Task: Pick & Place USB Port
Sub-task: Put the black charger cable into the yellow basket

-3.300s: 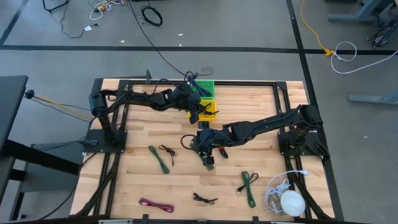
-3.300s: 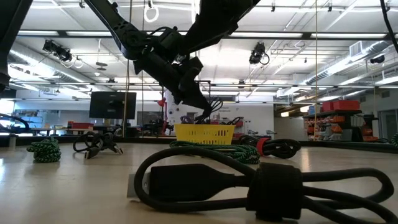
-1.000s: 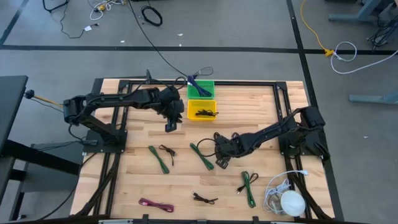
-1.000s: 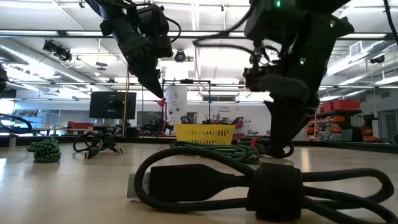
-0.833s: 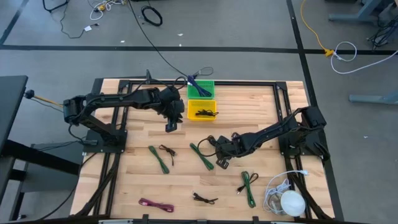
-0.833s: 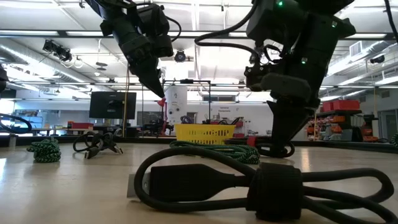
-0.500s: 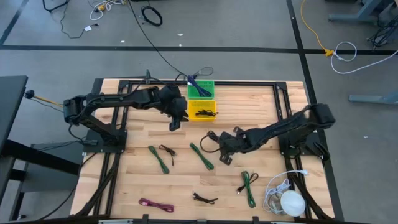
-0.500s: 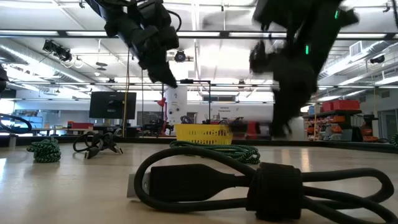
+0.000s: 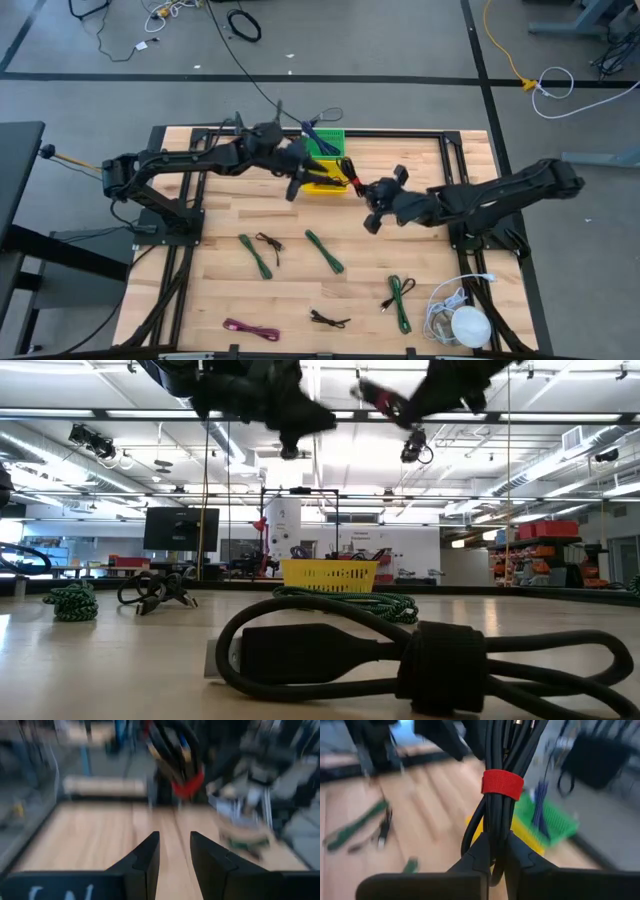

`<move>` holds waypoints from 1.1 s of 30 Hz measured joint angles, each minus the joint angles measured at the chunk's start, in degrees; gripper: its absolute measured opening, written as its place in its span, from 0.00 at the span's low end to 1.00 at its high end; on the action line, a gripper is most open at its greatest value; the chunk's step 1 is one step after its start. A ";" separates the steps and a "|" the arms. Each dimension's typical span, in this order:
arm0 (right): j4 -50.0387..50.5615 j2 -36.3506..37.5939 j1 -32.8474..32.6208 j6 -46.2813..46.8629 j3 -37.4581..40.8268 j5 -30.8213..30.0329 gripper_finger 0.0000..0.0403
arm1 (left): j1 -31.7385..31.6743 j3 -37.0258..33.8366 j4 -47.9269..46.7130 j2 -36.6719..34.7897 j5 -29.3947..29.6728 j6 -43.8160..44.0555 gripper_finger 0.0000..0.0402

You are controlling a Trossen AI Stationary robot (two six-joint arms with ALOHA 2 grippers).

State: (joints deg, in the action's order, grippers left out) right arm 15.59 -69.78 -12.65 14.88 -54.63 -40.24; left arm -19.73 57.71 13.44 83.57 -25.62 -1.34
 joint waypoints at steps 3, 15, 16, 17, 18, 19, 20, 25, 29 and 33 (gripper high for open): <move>-8.05 0.55 0.96 -7.37 -0.01 0.35 0.05 | 0.03 0.00 10.97 0.00 -1.11 2.09 0.28; -18.65 0.13 5.25 -17.02 -0.02 4.39 0.05 | 0.72 0.00 21.70 0.00 -2.65 7.20 0.28; -19.06 0.08 5.56 -16.94 -0.02 4.87 0.05 | 0.72 0.00 21.72 0.00 -2.63 7.19 0.28; -19.76 -0.19 5.76 -16.95 -0.02 5.35 0.05 | 0.72 0.00 21.72 0.00 -2.63 7.21 0.28; -20.39 -0.35 5.94 -17.10 -0.04 5.90 0.05 | 0.72 0.00 21.72 0.00 -2.63 7.37 0.28; -20.45 -0.39 6.16 -17.31 -0.04 6.38 0.05 | 0.74 0.00 21.76 0.00 -2.61 7.72 0.28; -20.83 -0.43 6.44 -17.33 -0.04 6.79 0.05 | 0.76 0.00 21.82 0.00 -2.62 7.94 0.28; -24.18 -2.25 7.70 -17.30 -0.13 9.10 0.05 | 1.32 0.00 21.78 0.00 -0.65 8.22 0.28; -26.86 -4.04 8.43 -17.55 -0.13 10.30 0.05 | 1.62 0.00 22.02 -0.04 1.62 7.93 0.28; -27.37 -4.81 8.84 -17.70 -0.13 10.19 0.05 | 1.62 0.00 20.90 -0.07 3.31 7.71 0.28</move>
State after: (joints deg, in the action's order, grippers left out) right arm -11.77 -74.59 -3.81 -2.83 -54.76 -30.04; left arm -18.11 57.71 34.34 83.50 -22.30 6.37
